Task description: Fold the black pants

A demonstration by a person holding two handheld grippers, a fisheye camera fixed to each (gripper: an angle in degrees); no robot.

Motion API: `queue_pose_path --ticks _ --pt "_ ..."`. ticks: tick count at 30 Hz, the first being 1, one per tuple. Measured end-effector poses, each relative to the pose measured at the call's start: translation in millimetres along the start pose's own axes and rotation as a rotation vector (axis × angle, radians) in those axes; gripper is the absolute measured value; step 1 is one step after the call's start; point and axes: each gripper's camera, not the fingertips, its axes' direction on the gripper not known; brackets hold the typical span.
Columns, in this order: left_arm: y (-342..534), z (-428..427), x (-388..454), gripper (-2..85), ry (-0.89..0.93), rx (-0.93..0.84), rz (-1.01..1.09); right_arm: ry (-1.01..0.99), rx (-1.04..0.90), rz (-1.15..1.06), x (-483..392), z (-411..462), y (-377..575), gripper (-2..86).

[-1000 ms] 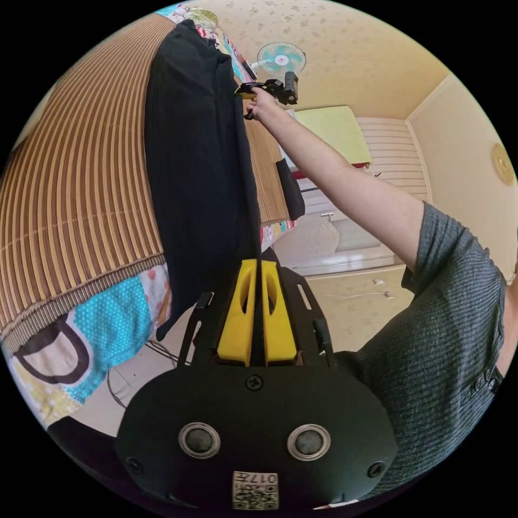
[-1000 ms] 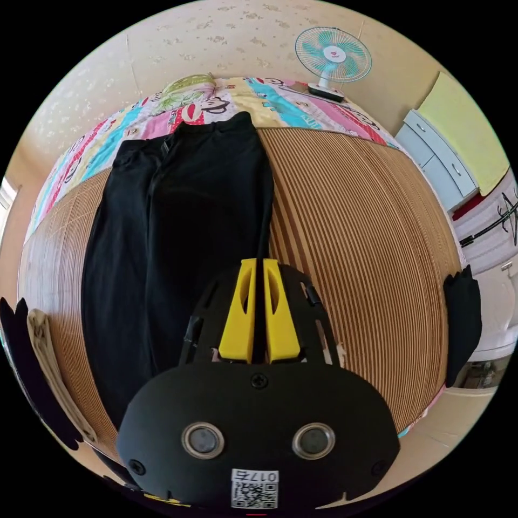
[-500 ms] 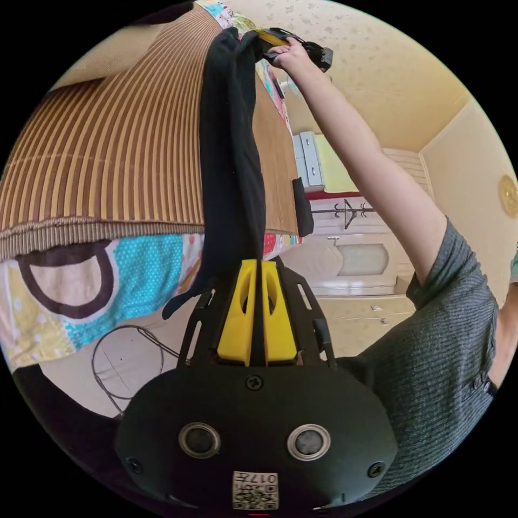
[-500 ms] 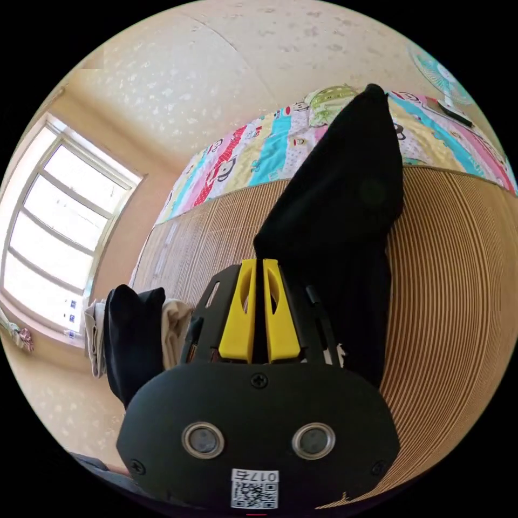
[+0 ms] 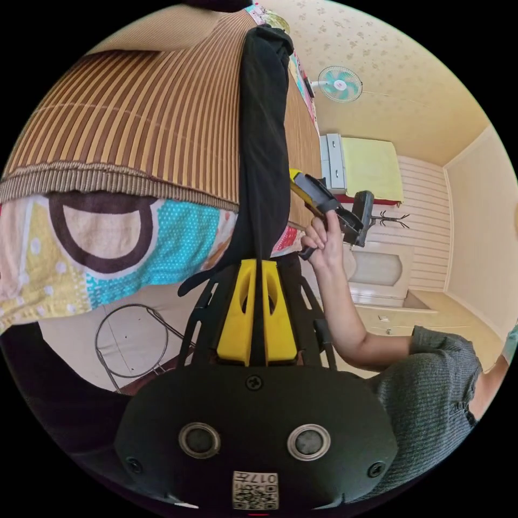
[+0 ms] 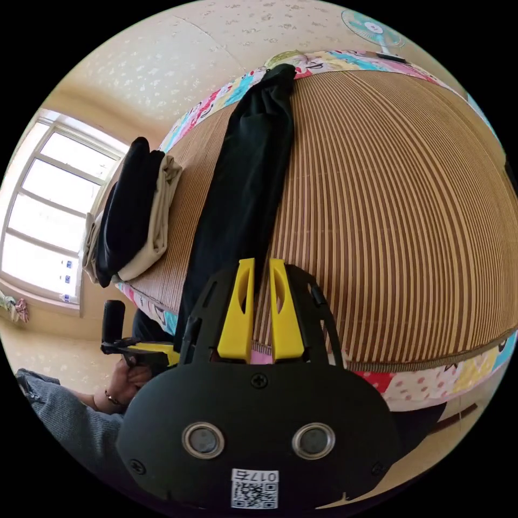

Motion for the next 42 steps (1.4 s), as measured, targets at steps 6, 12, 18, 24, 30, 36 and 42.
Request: queue_pose_path --ticks 6,12,18,24,30,36,42 --pt "-13 -20 57 -0.7 0.303 -0.021 0.178 -0.238 -0.054 0.056 11 -21 34 1.2" --pt "18 -42 74 -0.7 0.514 0.052 0.387 -0.633 0.153 -0.053 29 -69 68 0.5" --pt "46 37 -40 -0.7 -0.033 -0.22 -0.188 -0.296 -0.087 0.11 46 -22 80 1.5" --pt "51 40 8 0.7 -0.135 -0.127 -0.025 -0.144 -0.094 0.025 21 -13 65 5.3" --pt "26 41 72 7.3 -0.379 -0.003 0.184 -0.061 -0.176 -0.042 7 17 32 6.8" --pt "4 110 45 0.3 -0.344 -0.265 0.093 -0.083 -0.191 -0.065 8 14 31 2.8" --pt "59 151 70 0.0 -0.292 -0.354 0.283 0.002 -0.159 -0.072 22 -3 58 1.4"
